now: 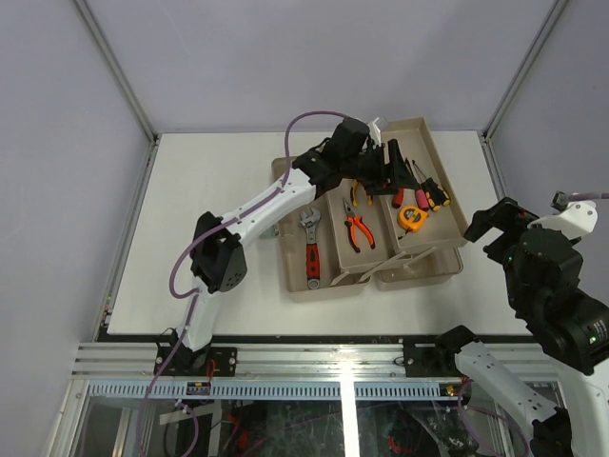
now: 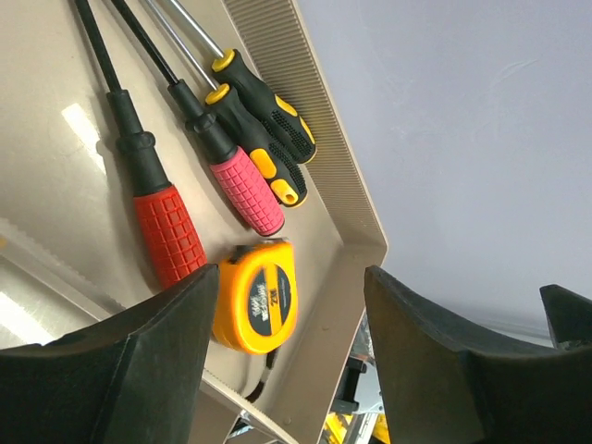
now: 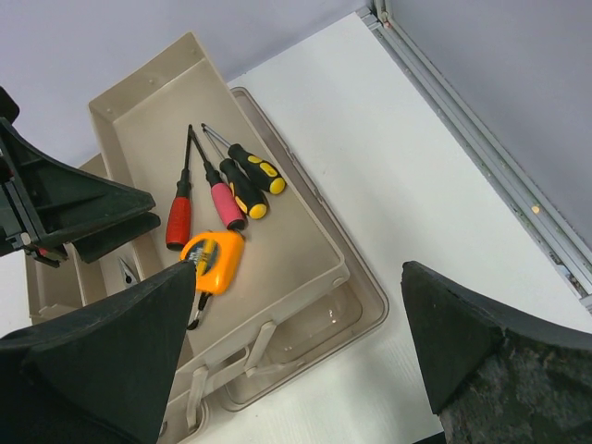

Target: Pack the tool kit

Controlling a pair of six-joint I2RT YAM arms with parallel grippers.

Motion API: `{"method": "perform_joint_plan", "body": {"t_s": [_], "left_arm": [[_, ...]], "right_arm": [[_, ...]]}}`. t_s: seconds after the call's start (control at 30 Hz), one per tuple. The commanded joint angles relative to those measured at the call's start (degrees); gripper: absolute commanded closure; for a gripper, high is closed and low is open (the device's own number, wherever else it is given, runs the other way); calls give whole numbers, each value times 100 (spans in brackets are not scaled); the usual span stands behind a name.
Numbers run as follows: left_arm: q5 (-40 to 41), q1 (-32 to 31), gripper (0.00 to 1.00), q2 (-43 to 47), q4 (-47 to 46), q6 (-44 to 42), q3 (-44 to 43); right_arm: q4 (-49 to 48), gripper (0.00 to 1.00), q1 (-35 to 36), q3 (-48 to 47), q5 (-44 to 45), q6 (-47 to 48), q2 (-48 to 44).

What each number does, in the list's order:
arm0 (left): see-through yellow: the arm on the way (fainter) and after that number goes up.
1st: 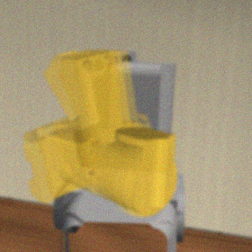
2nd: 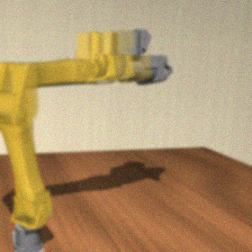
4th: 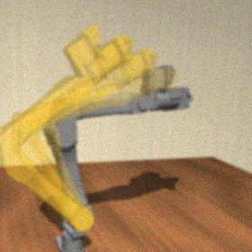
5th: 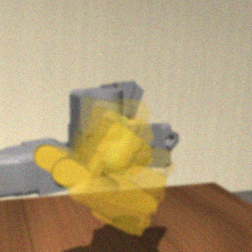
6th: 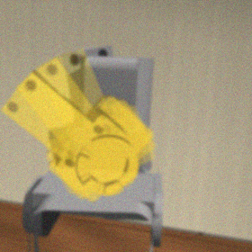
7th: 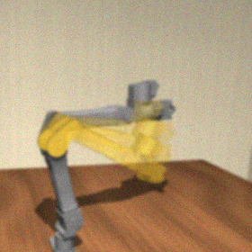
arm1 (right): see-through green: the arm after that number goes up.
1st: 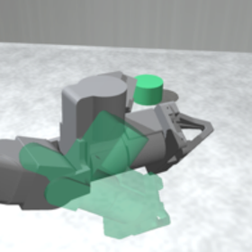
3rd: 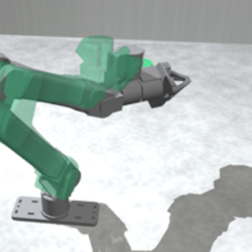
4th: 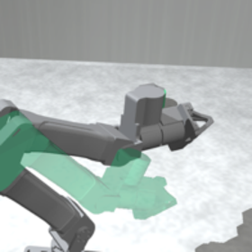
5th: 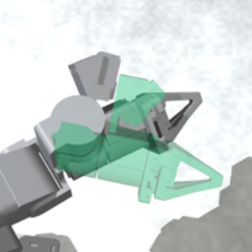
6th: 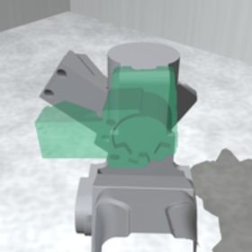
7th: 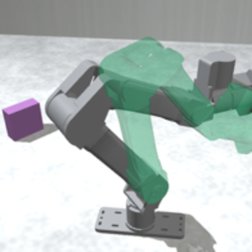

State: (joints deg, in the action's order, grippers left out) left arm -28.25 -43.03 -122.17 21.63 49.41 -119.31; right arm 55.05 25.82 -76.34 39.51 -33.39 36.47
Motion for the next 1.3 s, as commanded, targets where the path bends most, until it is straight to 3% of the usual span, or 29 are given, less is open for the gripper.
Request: {"method": "perform_joint_plan", "body": {"t_s": [0.0, 0.2, 0.33, 0.47, 0.57, 0.87, 1.27], "left_arm": [[210, 94, 37, 301, 101, -269, -249], [520, 760, 37, 652, 188, -712, -441], [1173, 1770, 37, 1115, 606, -1670, -316], [1974, 2845, 35, 1499, 1413, -2298, 310], [2118, 3302, 32, 1681, 1973, -2505, 997], [1976, 2986, 28, 2389, 1870, -2232, 2867], [2591, 2898, 28, 1192, 1901, -2257, 2281]], "right_arm": [[27, 1, -14, -189, 52, -111, -50], [101, 0, -16, -162, 28, -93, -11], [327, 0, -8, -380, 67, 0, 293], [432, 0, -11, -699, 170, 343, 732], [268, 0, -13, -790, 176, 685, 1058], [-46, 1, -12, -805, -214, 792, 1616], [632, 1, -11, -591, 4, 103, 806]]}}
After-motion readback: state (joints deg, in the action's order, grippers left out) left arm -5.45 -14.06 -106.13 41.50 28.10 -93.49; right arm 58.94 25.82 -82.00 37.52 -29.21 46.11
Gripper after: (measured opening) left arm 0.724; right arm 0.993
